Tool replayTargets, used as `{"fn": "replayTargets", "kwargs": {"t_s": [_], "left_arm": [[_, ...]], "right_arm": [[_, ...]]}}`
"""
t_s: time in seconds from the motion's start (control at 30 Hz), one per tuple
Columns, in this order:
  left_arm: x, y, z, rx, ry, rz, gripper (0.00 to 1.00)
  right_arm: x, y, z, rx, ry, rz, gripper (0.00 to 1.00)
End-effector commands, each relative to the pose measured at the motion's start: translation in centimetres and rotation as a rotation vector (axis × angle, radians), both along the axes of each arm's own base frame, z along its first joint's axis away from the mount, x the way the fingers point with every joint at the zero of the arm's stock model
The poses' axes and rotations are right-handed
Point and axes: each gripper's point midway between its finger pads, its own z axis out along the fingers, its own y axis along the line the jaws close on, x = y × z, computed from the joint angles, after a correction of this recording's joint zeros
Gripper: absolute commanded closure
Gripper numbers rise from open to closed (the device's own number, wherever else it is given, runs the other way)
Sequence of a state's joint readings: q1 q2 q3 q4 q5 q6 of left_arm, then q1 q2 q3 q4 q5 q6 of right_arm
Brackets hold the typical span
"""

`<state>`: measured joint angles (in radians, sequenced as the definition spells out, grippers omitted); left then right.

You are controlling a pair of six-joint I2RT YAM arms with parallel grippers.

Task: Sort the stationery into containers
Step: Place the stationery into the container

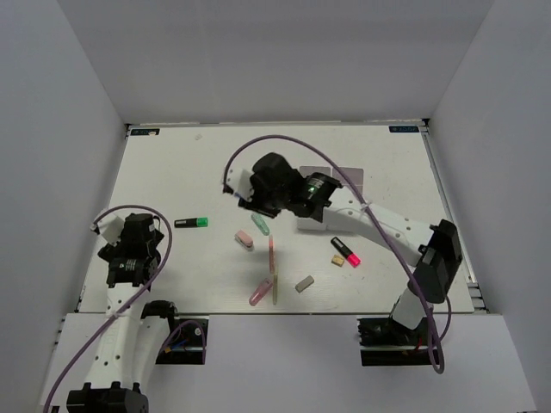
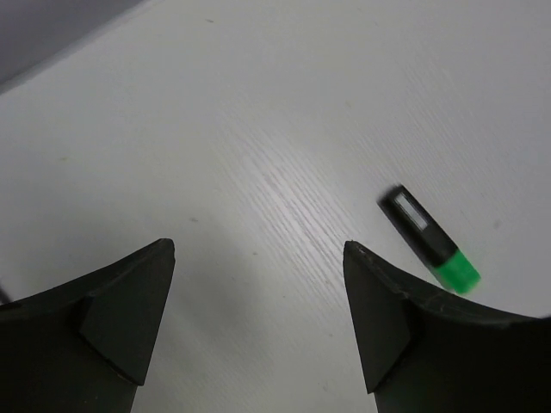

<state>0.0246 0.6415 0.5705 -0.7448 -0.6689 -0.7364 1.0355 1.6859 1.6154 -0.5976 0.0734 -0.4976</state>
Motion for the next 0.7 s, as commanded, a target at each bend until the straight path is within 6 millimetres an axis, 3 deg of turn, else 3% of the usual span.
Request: {"fn": "replayTargets", "kwargs": {"t_s": [0.0,0.03,0.07,0.1,0.13,0.17,0.2,0.57,0.67], "left_arm": [[3.7,-4.1,-0.1,-0.076,-0.036,-0.312,0.11],[4.3,-4.9,-0.2,-0.091,-0.044,-0.366,0.11],[4.8,-7.5,-0.6,-0.141,-0.038,-0.532,0.11],[5.3,-8.3,-0.4,-0.151,-0.053,-0.585,0.11],[5.6,-9.3,-0.6,-0.181,-0.055,-0.639,0.12],[5.6,-9.7,-0.8,-0.193,-0.047,-0.659,0.12],[5.5,-10.0,-1.0,-0.21,-0.031,-0.676,0.12],[5.6,-10.8,-2.1,-0.261,0.041,-0.711,0.12],[5.6,-10.9,-2.1,-0.26,0.045,-0.716,0.12]], "right_arm": [[7.3,-2.5,4.0,0.189,-0.174,-0.216,1.0],[7.4,-2.7,3.6,0.209,-0.157,-0.21,1.0],[9.7,-4.8,3.4,0.228,-0.148,-0.27,1.0],[10.0,-5.1,3.3,0.244,-0.134,-0.259,1.0],[9.2,-4.1,3.1,0.291,-0.078,-0.171,1.0],[11.0,-6.3,2.4,0.289,-0.069,-0.215,1.0],[10.9,-5.8,2.3,0.316,-0.048,-0.169,1.0],[12.4,-6.3,2.0,0.471,0.09,0.104,1.0],[13.8,-7.2,1.9,0.512,0.079,0.122,1.0]]}}
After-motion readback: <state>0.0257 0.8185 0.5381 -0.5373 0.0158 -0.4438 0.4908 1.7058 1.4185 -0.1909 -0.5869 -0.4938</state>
